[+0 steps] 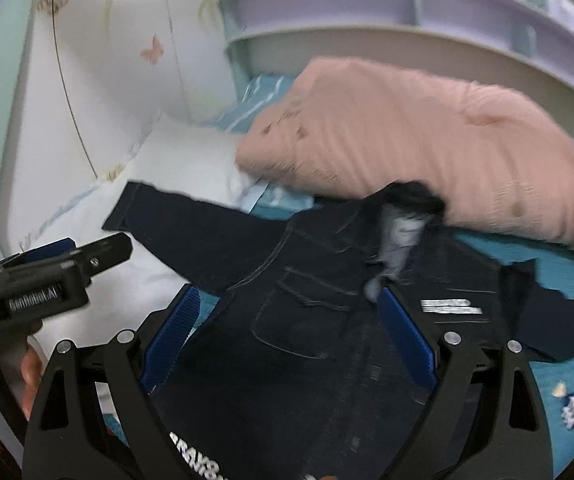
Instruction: Fold large clothes
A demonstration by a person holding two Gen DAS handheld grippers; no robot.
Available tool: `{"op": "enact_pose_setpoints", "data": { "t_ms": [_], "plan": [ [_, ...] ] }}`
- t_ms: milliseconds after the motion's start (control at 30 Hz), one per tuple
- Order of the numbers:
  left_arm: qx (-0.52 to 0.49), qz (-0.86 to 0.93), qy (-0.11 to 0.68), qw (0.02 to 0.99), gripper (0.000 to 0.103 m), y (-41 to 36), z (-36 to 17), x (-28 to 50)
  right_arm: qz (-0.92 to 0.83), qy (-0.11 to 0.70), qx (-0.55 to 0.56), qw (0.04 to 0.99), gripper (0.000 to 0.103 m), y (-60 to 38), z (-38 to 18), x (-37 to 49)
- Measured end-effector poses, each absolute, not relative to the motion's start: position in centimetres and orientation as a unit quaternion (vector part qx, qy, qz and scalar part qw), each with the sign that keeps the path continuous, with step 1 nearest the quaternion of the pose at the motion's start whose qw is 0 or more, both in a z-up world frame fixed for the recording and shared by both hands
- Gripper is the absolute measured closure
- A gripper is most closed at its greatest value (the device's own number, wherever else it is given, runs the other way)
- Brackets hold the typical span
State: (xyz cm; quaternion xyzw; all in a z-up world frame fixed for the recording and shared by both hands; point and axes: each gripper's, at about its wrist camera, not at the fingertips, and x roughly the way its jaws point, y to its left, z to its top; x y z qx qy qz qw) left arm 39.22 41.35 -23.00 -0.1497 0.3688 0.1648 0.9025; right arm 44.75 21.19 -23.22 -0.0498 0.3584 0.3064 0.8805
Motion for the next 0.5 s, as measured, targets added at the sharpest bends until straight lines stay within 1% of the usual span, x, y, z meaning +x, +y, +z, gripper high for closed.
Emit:
{"op": "enact_pose_setpoints", "data": {
  "t_ms": [200,300,367,433,467,500],
  "plan": [
    [-0.193,0.227,0.394,0.869,0.005,51.8,-29.1,41.7,0.308,0.39,-0.055,0.866,0.016,26.2,-28.5,48.2],
    [-0.221,0.248,0.388,0.86,0.005,56.6,-31.8,43.0,0.3,0.407,-0.054,0.861,0.016,27.9,-31.0,49.8],
    [-0.234,0.271,0.404,0.842,0.005,59.5,-33.5,44.2,0.296,0.419,-0.051,0.857,0.016,28.7,-32.8,50.9],
    [-0.238,0.273,0.399,0.842,0.005,61.1,-34.1,45.0,0.289,0.435,-0.048,0.851,0.016,29.4,-34.5,51.9],
    [-0.242,0.271,0.397,0.843,0.005,61.9,-34.3,45.4,0.29,0.439,-0.043,0.849,0.023,29.5,-35.1,52.2],
    [-0.244,0.269,0.388,0.847,0.005,62.6,-34.1,45.6,0.29,0.444,-0.041,0.847,0.038,29.6,-35.6,52.4]
  ]
}}
